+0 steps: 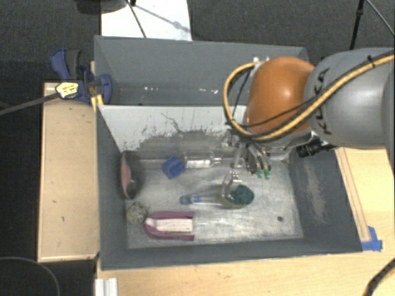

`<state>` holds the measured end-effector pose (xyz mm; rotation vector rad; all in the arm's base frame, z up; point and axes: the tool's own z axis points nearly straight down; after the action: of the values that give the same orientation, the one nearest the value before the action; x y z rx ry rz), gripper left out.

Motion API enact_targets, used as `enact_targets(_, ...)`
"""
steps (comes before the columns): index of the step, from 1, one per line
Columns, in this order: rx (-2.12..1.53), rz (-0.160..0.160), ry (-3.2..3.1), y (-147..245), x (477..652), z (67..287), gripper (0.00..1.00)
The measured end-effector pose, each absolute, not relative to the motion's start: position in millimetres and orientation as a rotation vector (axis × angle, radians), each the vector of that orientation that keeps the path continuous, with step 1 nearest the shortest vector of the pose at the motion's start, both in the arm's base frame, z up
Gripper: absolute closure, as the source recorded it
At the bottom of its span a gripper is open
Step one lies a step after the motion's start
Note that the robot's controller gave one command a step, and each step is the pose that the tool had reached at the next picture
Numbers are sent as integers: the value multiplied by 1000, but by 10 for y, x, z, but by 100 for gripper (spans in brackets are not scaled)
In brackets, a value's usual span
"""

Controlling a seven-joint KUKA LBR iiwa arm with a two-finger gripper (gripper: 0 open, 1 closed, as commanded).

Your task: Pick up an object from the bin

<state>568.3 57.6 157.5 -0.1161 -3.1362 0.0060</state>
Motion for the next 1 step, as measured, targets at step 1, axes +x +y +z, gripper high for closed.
enact_targets(1, -206, 2, -3133, 191, 5363, 1474, 0)
